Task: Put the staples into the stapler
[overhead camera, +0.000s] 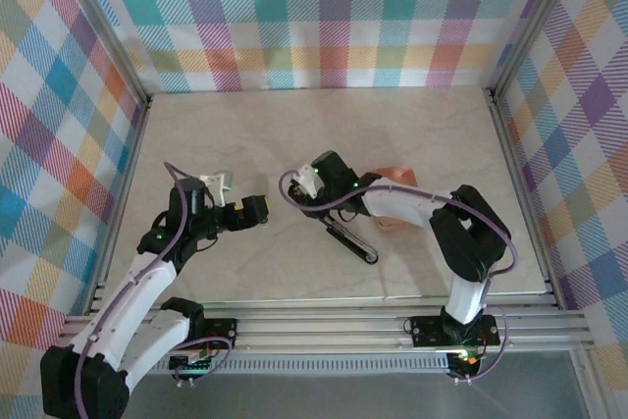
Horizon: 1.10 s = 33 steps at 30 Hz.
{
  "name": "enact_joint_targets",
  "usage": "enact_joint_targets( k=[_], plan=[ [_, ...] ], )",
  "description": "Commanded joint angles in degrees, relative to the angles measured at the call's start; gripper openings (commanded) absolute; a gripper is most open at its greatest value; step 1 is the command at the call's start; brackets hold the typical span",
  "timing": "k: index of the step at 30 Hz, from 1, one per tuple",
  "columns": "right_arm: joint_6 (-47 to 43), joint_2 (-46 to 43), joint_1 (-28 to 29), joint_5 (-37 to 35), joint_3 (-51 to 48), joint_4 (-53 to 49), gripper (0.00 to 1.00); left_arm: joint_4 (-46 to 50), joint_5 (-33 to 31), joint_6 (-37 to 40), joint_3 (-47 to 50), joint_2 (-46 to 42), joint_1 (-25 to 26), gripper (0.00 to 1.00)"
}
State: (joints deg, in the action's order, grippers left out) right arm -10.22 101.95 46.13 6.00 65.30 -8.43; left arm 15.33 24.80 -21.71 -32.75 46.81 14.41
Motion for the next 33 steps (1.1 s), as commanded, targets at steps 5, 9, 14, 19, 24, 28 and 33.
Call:
enact_joint_targets(
  k=[5, 9, 14, 19, 24, 28, 33],
  plan=[
    [-15.7, -5.5, 3.9, 8.4, -7.7, 14.9, 0.16, -7.5, 5.0, -3.0, 4.1, -3.1, -0.6, 0.87],
    [-14.9, -7.1, 4.8, 8.3, -12.5, 25.0, 0.16, -12.4, 5.7, -12.0, 7.3, -2.8, -0.6, 0.85],
    [-14.1, -7.4, 5.4, 9.0, -15.1, 29.6, 0.16, -15.5, 6.4, -13.4, 9.4, -3.2, -0.6, 0.84],
    [-18.6, -10.0, 5.4, 14.3, -19.6, 32.0, 0.15, -1.3, 5.5, 7.4, 2.3, -5.5, -0.5, 0.79],
    [-20.4, -11.0, 5.4, 20.0, -19.9, 28.8, 0.15, 7.1, 4.7, 12.3, -6.4, -3.1, -0.4, 0.75],
    [-20.5, -10.7, 5.4, 22.4, -20.2, 29.0, 0.16, 13.5, 2.9, 20.2, -12.8, -1.8, -0.4, 0.75],
    [-20.3, -11.1, 5.4, 23.5, -20.4, 29.0, 0.16, 16.1, -1.8, 32.3, -14.5, -4.7, -0.3, 0.75]
  ],
)
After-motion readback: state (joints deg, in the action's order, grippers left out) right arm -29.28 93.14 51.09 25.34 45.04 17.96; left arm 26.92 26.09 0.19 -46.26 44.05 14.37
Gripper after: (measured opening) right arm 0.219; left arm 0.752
